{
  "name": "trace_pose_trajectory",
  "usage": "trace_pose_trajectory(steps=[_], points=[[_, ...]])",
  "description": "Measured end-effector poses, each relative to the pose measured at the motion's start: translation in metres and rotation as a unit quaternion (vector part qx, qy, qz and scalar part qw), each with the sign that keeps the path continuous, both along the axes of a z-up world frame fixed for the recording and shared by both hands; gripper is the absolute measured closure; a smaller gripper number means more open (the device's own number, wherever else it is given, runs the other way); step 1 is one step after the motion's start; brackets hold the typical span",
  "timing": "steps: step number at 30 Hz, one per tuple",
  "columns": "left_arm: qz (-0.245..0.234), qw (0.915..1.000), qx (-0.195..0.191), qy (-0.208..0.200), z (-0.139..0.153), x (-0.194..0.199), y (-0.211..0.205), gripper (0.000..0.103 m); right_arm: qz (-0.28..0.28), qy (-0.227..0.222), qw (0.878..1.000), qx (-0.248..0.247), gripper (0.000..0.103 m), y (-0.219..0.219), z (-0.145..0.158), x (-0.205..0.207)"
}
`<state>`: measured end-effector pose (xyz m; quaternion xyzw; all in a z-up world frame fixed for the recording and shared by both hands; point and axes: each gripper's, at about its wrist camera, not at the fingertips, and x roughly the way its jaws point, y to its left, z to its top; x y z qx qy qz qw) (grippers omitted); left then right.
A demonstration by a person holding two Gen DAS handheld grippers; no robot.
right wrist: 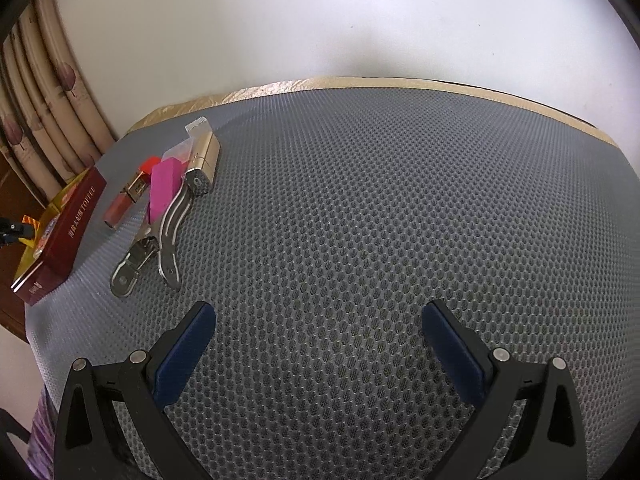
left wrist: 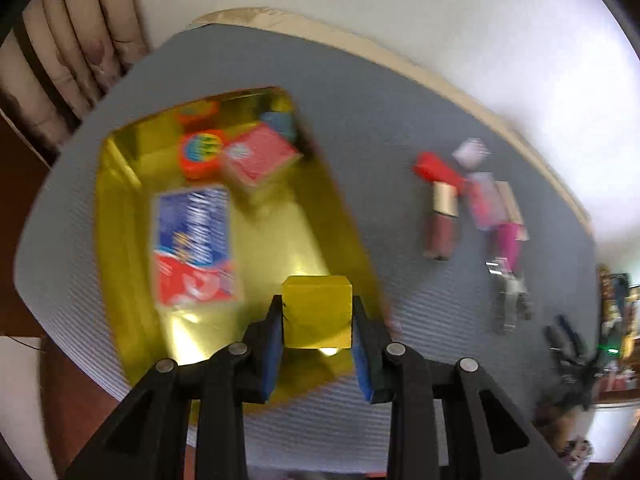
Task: Organize rigid objects
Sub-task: 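Carry the yellow cube with the left tool and drop it into the tin, then grasp the pink eraser with the right tool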
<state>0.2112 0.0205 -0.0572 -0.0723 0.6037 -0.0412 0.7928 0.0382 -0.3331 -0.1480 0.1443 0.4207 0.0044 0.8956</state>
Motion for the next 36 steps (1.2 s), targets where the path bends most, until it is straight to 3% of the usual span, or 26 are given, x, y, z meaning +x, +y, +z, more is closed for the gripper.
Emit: trace_pose_trajectory(steps=[7, 10, 12, 16, 19, 21, 23, 25, 28, 30, 31, 32, 36], points=[[-0.007, 0.9999, 0.01, 0.009, -0.038, 0.028, -0.001, 0.073, 0.002, 0.008, 1.0, -0.018, 0.0, 0.004, -0.001, 0.005], [0.009, 0.9995, 0.002, -0.032, -0.028, 0.017, 0.0, 0.071, 0.004, 0.011, 1.0, -0.024, 0.0, 0.007, -0.001, 0.006], [0.024, 0.9966, 0.009, -0.078, -0.014, 0.001, 0.003, 0.063, 0.005, 0.014, 0.999, -0.028, 0.0, 0.01, -0.002, 0.009], [0.04, 0.9902, 0.015, -0.133, 0.01, -0.039, 0.007, 0.062, 0.001, 0.025, 0.999, -0.047, 0.0, 0.017, 0.0, 0.013], [0.058, 0.9851, 0.017, -0.161, 0.019, -0.076, 0.002, 0.058, 0.004, -0.013, 1.0, 0.017, 0.001, 0.019, 0.019, 0.008], [0.062, 0.9834, 0.017, -0.17, 0.016, -0.102, 0.0, 0.054, 0.017, -0.033, 0.999, 0.033, 0.001, 0.031, 0.037, 0.01], [0.066, 0.9823, 0.025, -0.173, 0.012, -0.116, -0.002, 0.054, 0.072, -0.051, 0.995, 0.052, 0.001, 0.056, 0.061, 0.019], [0.064, 0.9823, 0.033, -0.173, 0.007, -0.122, -0.004, 0.054, 0.115, -0.054, 0.992, 0.021, 0.002, 0.085, 0.079, 0.032], [0.045, 0.9862, 0.038, -0.155, -0.002, -0.119, -0.014, 0.054, 0.131, -0.049, 0.989, -0.037, 0.002, 0.116, 0.09, 0.06], [0.041, 0.9847, 0.044, -0.163, -0.005, -0.12, -0.018, 0.054, 0.134, -0.044, 0.989, -0.034, 0.015, 0.121, 0.087, 0.077], [0.034, 0.9848, 0.045, -0.164, -0.005, -0.121, -0.019, 0.054, 0.137, -0.035, 0.99, -0.024, 0.031, 0.122, 0.084, 0.086], [0.03, 0.9855, 0.044, -0.161, -0.006, -0.12, -0.021, 0.054, 0.14, -0.026, 0.99, -0.019, 0.037, 0.124, 0.081, 0.095], [0.034, 0.9854, 0.034, -0.163, -0.003, -0.123, -0.017, 0.054, 0.151, -0.013, 0.988, -0.019, 0.037, 0.133, 0.07, 0.116]])
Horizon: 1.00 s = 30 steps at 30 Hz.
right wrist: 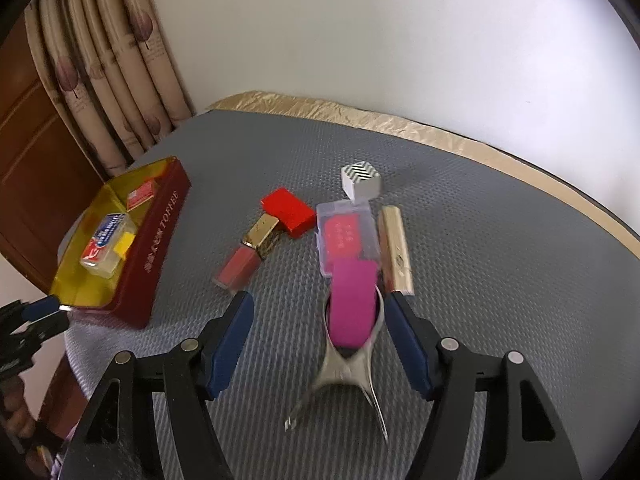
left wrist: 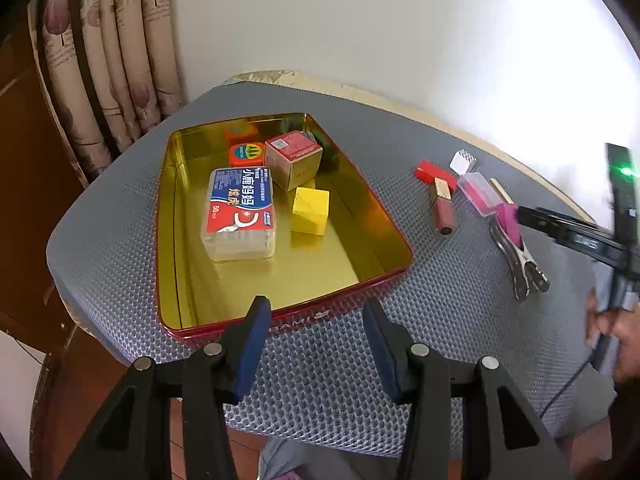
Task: Organize rigid objects
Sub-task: 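Grasp the pink eraser with the right tool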
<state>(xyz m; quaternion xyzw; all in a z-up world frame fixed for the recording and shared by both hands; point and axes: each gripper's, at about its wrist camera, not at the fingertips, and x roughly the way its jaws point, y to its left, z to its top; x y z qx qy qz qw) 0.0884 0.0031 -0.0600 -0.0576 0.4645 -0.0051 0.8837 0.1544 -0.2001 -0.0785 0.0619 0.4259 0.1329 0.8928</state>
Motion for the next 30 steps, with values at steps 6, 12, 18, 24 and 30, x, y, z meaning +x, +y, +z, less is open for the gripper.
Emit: trace_pose_trajectory(steps=[6, 12, 18, 24, 30], points=[[-0.005, 0.9999, -0.009, 0.009, -0.003, 0.004, 0.001, 0.054, -0.011, 0.023, 1.0, -0.012, 0.037, 0.002, -0.018, 0.029], [-0.009, 0.9999, 0.005, 0.005, -0.003, 0.004, -0.004, 0.054, -0.017, 0.035, 0.999, -0.01, 0.041, -0.006, -0.023, 0.043], [-0.01, 0.9998, 0.015, 0.005, -0.004, 0.003, -0.007, 0.054, -0.004, 0.041, 0.999, -0.014, 0.046, 0.001, -0.023, 0.039], [-0.008, 0.9998, 0.018, 0.006, -0.004, 0.002, -0.007, 0.054, -0.019, 0.054, 0.998, -0.004, 0.06, -0.008, -0.036, 0.038], [-0.007, 0.9995, 0.03, 0.008, -0.003, 0.003, -0.01, 0.054, -0.021, 0.053, 0.998, -0.007, 0.073, -0.007, -0.034, 0.039]])
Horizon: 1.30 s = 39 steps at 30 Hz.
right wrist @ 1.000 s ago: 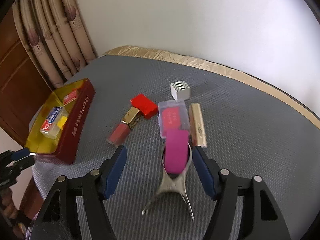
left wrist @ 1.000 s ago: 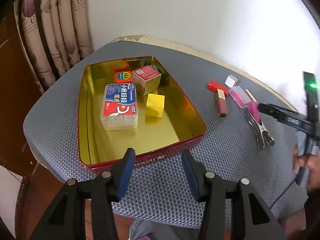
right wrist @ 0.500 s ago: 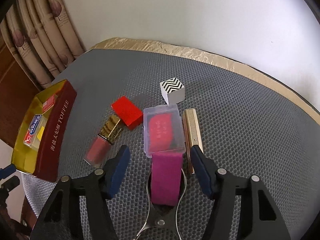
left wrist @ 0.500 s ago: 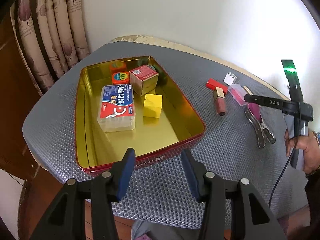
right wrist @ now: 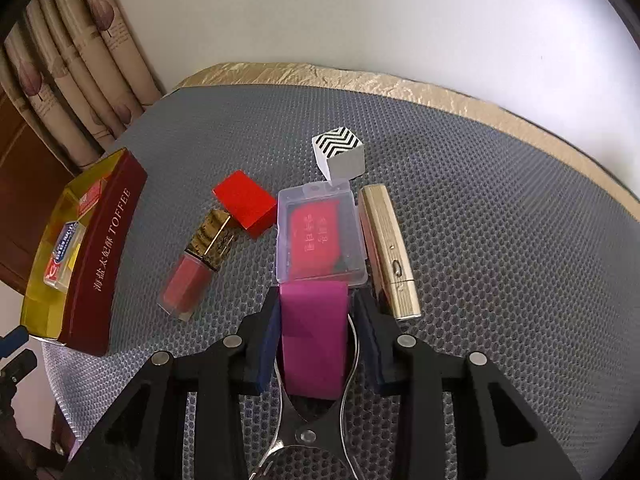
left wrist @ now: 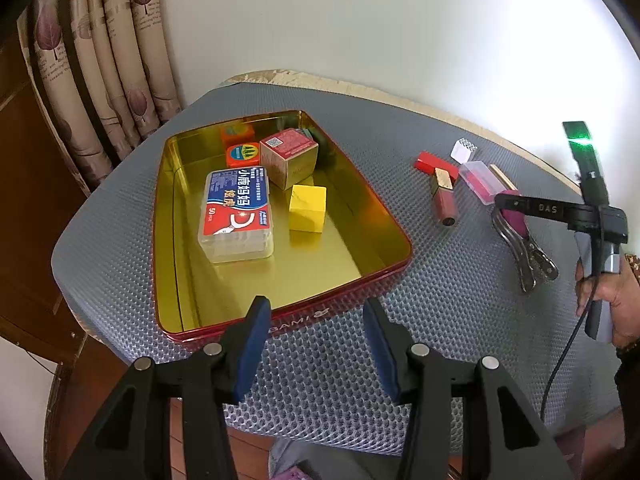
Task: Organize rigid objects
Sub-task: 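Grasp the pink eraser with the right tool, then carry the pink eraser to the tin and open the right tool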
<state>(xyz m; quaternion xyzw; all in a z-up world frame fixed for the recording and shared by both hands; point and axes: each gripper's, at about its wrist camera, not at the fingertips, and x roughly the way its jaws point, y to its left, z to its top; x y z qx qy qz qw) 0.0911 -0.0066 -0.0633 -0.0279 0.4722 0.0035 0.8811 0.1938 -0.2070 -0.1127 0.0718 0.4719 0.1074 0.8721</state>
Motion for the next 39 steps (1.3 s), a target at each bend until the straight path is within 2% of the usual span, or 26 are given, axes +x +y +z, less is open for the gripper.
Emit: trace_pose_trajectory(steps=[9, 14, 17, 19, 22, 24, 28, 32, 34, 36, 37, 39], points=[[0.042, 0.9984, -0.038, -0.004, 0.011, -0.008, 0.023, 0.054, 0.009, -0.052, 0.999, 0.001, 0.074, 0.007, 0.054, -0.022], [0.067, 0.9972, -0.023, -0.026, 0.024, -0.026, 0.038, 0.054, 0.054, -0.08, 0.994, 0.058, 0.074, 0.038, 0.104, -0.029], [0.093, 0.9948, -0.014, -0.04, 0.027, -0.037, 0.053, 0.053, 0.103, -0.073, 0.988, 0.093, 0.074, 0.075, 0.124, -0.026], [0.107, 0.9934, -0.014, -0.04, 0.027, -0.039, 0.062, 0.053, 0.139, -0.059, 0.983, 0.109, 0.074, 0.108, 0.126, -0.023], [0.123, 0.9913, -0.034, -0.032, 0.022, -0.037, 0.074, 0.053, 0.185, -0.031, 0.976, 0.113, 0.074, 0.165, 0.118, -0.017], [0.128, 0.9912, -0.026, -0.02, 0.016, -0.034, 0.078, 0.053, 0.198, -0.017, 0.975, 0.1, 0.074, 0.192, 0.109, -0.015], [0.119, 0.9927, -0.015, -0.006, 0.009, -0.03, 0.077, 0.053, 0.203, 0.024, 0.973, 0.107, 0.074, 0.225, 0.085, -0.003], [0.116, 0.993, 0.003, -0.023, 0.012, -0.03, 0.074, 0.053, 0.191, 0.047, 0.975, 0.098, 0.071, 0.238, 0.07, 0.008], [0.117, 0.9927, 0.009, -0.028, 0.013, -0.031, 0.073, 0.053, 0.181, 0.04, 0.978, 0.099, 0.07, 0.239, 0.07, 0.012], [0.115, 0.9928, 0.014, -0.027, 0.013, -0.03, 0.072, 0.053, 0.175, 0.032, 0.976, 0.125, 0.062, 0.233, 0.075, 0.012], [0.114, 0.993, 0.016, -0.024, 0.012, -0.029, 0.072, 0.053, 0.169, 0.017, 0.975, 0.141, 0.053, 0.227, 0.081, 0.009], [0.112, 0.9933, 0.016, -0.02, 0.011, -0.027, 0.071, 0.053, 0.159, -0.012, 0.975, 0.155, 0.049, 0.216, 0.093, 0.001]])
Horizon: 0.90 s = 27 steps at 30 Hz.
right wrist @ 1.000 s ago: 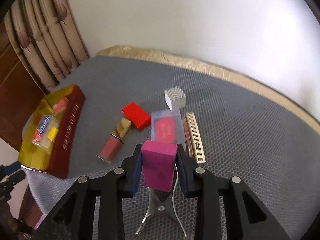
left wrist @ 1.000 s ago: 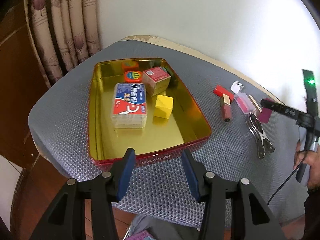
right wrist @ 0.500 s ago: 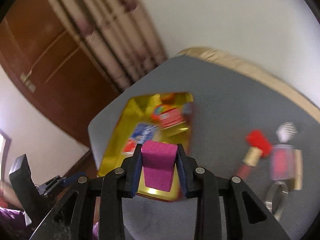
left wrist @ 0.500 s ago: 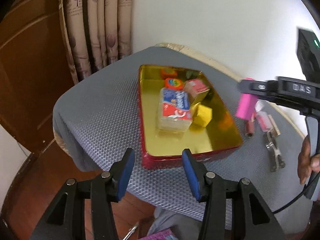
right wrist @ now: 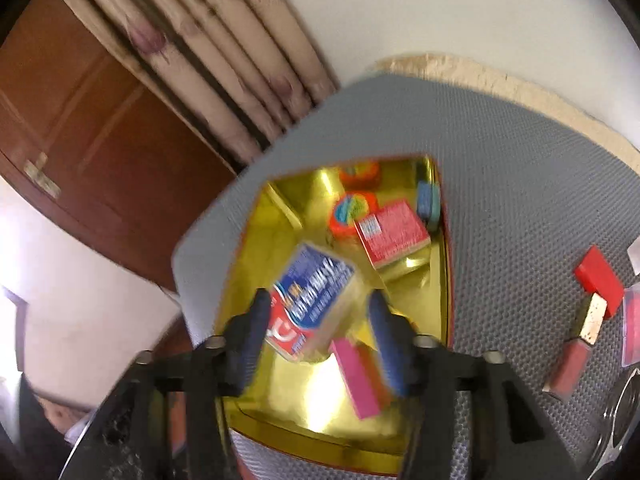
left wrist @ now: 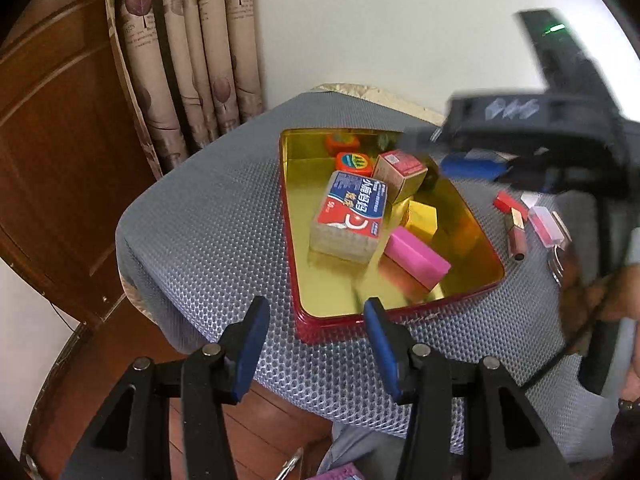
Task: Organize rigid objects
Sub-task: 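Carry the pink eraser to the tin and open the right tool, then grasp the gold-foil block with lip gloss using the left tool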
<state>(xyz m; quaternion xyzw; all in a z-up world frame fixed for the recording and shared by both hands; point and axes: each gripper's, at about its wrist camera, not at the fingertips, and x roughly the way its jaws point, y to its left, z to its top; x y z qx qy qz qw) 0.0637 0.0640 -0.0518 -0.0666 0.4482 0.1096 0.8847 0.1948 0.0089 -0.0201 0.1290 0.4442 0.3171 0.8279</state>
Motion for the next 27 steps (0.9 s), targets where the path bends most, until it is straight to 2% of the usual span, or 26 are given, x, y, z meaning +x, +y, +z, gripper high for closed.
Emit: trace_pose_trajectory(steps=[3, 6, 9, 10, 11, 14, 15, 18, 19, 20, 21, 22, 23, 25, 27], points=[[-0.002, 1.0, 0.007, 0.005, -0.001, 0.001, -0.003, 0.053, -0.033, -0.049, 0.998, 0.004, 0.042, -0.024, 0.017, -0.02], [-0.005, 0.9999, 0.014, 0.007, -0.002, 0.0, -0.006, 0.053, -0.078, -0.084, 0.993, -0.013, 0.028, -0.055, 0.021, -0.045], [-0.009, 0.9996, 0.026, 0.01, -0.003, -0.001, -0.012, 0.053, -0.15, -0.105, 0.981, -0.066, 0.022, -0.104, 0.009, -0.077], [-0.011, 0.9994, 0.03, 0.011, -0.003, -0.001, -0.014, 0.053, -0.171, -0.108, 0.976, -0.085, 0.015, -0.118, 0.004, -0.085], [-0.013, 0.9993, 0.033, 0.011, -0.004, -0.001, -0.015, 0.053, -0.202, -0.112, 0.966, -0.117, 0.009, -0.137, -0.005, -0.094], [-0.019, 0.9986, 0.048, 0.013, -0.005, -0.002, -0.022, 0.053, -0.287, -0.097, 0.926, -0.227, 0.008, -0.202, -0.038, -0.119], [-0.021, 0.9982, 0.055, 0.012, -0.005, -0.003, -0.025, 0.053, -0.302, -0.089, 0.916, -0.248, 0.008, -0.218, -0.047, -0.124], [-0.028, 0.997, 0.073, 0.008, -0.004, -0.005, -0.034, 0.053, -0.351, -0.062, 0.877, -0.322, 0.008, -0.272, -0.077, -0.14], [-0.033, 0.9964, 0.077, 0.003, -0.003, -0.006, -0.037, 0.053, -0.361, -0.053, 0.867, -0.34, 0.008, -0.286, -0.087, -0.144], [-0.041, 0.9958, 0.082, -0.002, -0.001, -0.008, -0.042, 0.053, -0.366, -0.041, 0.862, -0.349, 0.008, -0.299, -0.097, -0.147], [-0.053, 0.9951, 0.084, -0.008, 0.002, -0.01, -0.048, 0.053, -0.37, -0.027, 0.862, -0.346, 0.008, -0.308, -0.106, -0.15], [-0.068, 0.9943, 0.08, -0.015, 0.005, -0.012, -0.054, 0.053, -0.372, -0.002, 0.869, -0.326, 0.007, -0.319, -0.113, -0.15], [-0.083, 0.9933, 0.077, -0.022, 0.009, -0.014, -0.059, 0.053, -0.381, 0.002, 0.88, -0.285, 0.006, -0.331, -0.112, -0.153], [-0.121, 0.9889, 0.078, -0.037, 0.017, -0.016, -0.076, 0.053, -0.405, 0.013, 0.882, -0.241, 0.002, -0.348, -0.111, -0.156], [-0.176, 0.9815, 0.067, -0.035, 0.024, -0.01, -0.098, 0.053, -0.41, 0.031, 0.888, -0.205, 0.002, -0.36, -0.115, -0.154]])
